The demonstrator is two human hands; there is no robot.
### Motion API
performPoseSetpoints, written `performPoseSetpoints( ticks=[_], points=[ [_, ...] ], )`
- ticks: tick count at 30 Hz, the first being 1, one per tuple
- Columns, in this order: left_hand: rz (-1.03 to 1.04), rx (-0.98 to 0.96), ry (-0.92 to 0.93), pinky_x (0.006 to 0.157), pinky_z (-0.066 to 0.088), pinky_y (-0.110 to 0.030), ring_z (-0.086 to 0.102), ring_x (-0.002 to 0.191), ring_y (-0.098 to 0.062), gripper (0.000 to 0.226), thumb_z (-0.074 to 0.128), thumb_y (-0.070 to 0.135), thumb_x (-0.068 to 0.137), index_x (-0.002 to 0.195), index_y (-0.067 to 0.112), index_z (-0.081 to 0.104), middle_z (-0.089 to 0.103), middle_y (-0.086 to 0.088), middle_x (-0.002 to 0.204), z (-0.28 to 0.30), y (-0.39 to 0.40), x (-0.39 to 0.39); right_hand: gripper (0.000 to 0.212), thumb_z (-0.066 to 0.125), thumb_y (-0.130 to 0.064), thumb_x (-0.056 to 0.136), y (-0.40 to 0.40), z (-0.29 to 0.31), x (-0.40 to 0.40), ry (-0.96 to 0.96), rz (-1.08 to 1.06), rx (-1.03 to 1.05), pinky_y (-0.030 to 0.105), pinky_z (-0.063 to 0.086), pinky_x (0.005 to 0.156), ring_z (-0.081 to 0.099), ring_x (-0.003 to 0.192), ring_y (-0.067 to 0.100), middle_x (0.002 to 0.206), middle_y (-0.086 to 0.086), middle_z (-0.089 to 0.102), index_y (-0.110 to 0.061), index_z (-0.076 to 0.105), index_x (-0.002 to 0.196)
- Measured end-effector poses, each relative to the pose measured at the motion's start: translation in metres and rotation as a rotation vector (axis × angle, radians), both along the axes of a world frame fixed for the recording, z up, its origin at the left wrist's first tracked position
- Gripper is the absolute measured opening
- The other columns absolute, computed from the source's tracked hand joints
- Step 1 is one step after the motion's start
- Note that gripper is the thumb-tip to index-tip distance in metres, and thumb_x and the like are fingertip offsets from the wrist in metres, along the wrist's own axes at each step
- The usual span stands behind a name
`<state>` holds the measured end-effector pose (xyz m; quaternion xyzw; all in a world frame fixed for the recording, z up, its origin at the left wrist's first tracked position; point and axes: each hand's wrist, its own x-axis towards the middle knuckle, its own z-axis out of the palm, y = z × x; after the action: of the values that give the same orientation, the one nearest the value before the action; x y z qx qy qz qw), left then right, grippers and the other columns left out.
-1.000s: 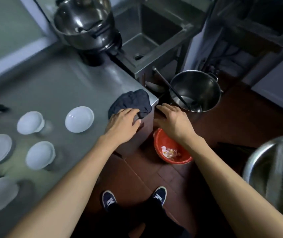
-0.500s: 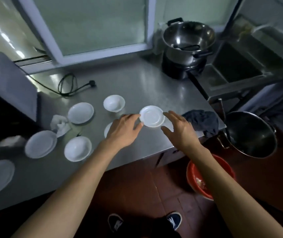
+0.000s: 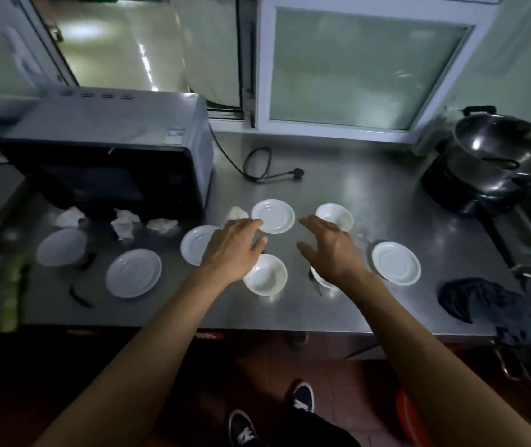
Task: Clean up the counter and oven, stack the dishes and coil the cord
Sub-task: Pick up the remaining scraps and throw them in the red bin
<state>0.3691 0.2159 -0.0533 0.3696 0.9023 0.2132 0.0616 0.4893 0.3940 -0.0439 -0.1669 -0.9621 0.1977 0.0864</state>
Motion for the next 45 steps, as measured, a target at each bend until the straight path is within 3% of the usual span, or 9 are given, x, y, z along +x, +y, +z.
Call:
performPoseSetpoints(
  ticks=[2, 7, 13, 18, 25, 30, 33, 41, 45],
  points=[
    [0.056, -0.007, -0.012, 0.089, 0.049, -0.043, 0.056, 0.118, -0.028, 0.036, 0.054, 0.037, 0.096, 0.128, 0.020, 0.058, 0.063, -0.001, 0.128, -0.003, -0.020, -0.010, 0.054, 0.070, -0.028, 0.087, -0.013, -0.006, -0.022, -0.011, 0.059, -0.010, 0.047, 0.049, 0.097, 0.059, 0.121, 0.033, 0.139, 0.008, 0.059, -0.015, 0.056, 0.138],
    [0.175, -0.010, -0.059, 0.099, 0.046, -0.043, 0.054, 0.122, -0.032, 0.037, 0.056, 0.030, 0.096, 0.129, 0.015, 0.060, 0.061, -0.008, 0.133, -0.015, -0.058, -0.033, 0.050, 0.071, -0.023, 0.087, -0.037, -0.025, -0.067, -0.015, 0.150, -0.042, 0.049, 0.048, 0.097, 0.058, 0.121, 0.036, 0.135, 0.009, 0.061, -0.012, 0.058, 0.134],
    [0.270, -0.107, -0.161, 0.108, 0.039, -0.043, 0.046, 0.131, -0.028, 0.047, 0.047, 0.036, 0.098, 0.142, 0.019, 0.050, 0.050, -0.006, 0.146, -0.040, -0.064, -0.070, 0.050, 0.068, -0.023, 0.090, -0.034, -0.053, -0.112, -0.100, 0.247, -0.074, 0.048, 0.046, 0.100, 0.054, 0.124, 0.034, 0.137, 0.010, 0.058, -0.014, 0.055, 0.137],
    [0.283, -0.150, -0.180, 0.110, 0.038, -0.043, 0.047, 0.131, -0.024, 0.046, 0.048, 0.039, 0.100, 0.142, 0.020, 0.049, 0.050, -0.003, 0.147, -0.058, -0.041, -0.093, 0.048, 0.069, -0.019, 0.088, -0.021, -0.075, -0.143, -0.161, 0.295, -0.093, 0.050, 0.048, 0.095, 0.055, 0.119, 0.038, 0.133, 0.015, 0.059, -0.013, 0.057, 0.134],
    [0.315, -0.200, -0.268, 0.113, 0.034, -0.043, 0.043, 0.135, -0.026, 0.048, 0.051, 0.036, 0.100, 0.145, 0.022, 0.046, 0.047, -0.005, 0.149, -0.083, -0.021, -0.109, 0.053, 0.070, -0.020, 0.086, -0.001, -0.121, -0.168, -0.236, 0.320, -0.100, 0.048, 0.045, 0.099, 0.051, 0.125, 0.035, 0.144, 0.009, 0.052, -0.017, 0.055, 0.137],
    [0.301, -0.197, -0.272, 0.111, 0.034, -0.041, 0.044, 0.133, -0.025, 0.047, 0.053, 0.034, 0.099, 0.143, 0.019, 0.049, 0.049, -0.004, 0.147, -0.094, -0.013, -0.120, 0.063, 0.070, -0.023, 0.087, 0.006, -0.145, -0.191, -0.310, 0.371, -0.013, 0.049, 0.037, 0.108, 0.036, 0.139, 0.033, 0.158, 0.008, 0.034, -0.021, 0.046, 0.144],
    [0.294, -0.212, -0.253, 0.110, 0.032, -0.038, 0.043, 0.134, -0.024, 0.046, 0.053, 0.033, 0.098, 0.143, 0.019, 0.049, 0.049, -0.003, 0.147, -0.099, -0.009, -0.130, 0.067, 0.073, -0.020, 0.084, 0.006, -0.153, -0.212, -0.317, 0.414, 0.049, 0.050, 0.038, 0.106, 0.033, 0.142, 0.034, 0.159, 0.010, 0.031, -0.021, 0.045, 0.145],
    [0.233, -0.239, -0.301, 0.107, 0.038, -0.039, 0.047, 0.131, -0.024, 0.045, 0.054, 0.032, 0.096, 0.140, 0.021, 0.051, 0.053, -0.003, 0.144, -0.116, -0.013, -0.163, 0.077, 0.072, -0.027, 0.088, 0.002, -0.177, -0.257, -0.412, 0.476, 0.181, 0.047, 0.025, 0.116, 0.018, 0.149, 0.035, 0.165, 0.011, 0.017, -0.023, 0.032, 0.153],
    [0.219, -0.201, -0.326, 0.107, 0.038, -0.041, 0.047, 0.129, -0.024, 0.042, 0.054, 0.031, 0.097, 0.138, 0.022, 0.052, 0.053, 0.001, 0.143, -0.120, -0.014, -0.181, 0.066, 0.068, -0.022, 0.090, -0.003, -0.182, -0.261, -0.438, 0.434, 0.138, 0.046, 0.028, 0.114, 0.029, 0.144, 0.036, 0.160, 0.011, 0.028, -0.022, 0.037, 0.149]
  ],
)
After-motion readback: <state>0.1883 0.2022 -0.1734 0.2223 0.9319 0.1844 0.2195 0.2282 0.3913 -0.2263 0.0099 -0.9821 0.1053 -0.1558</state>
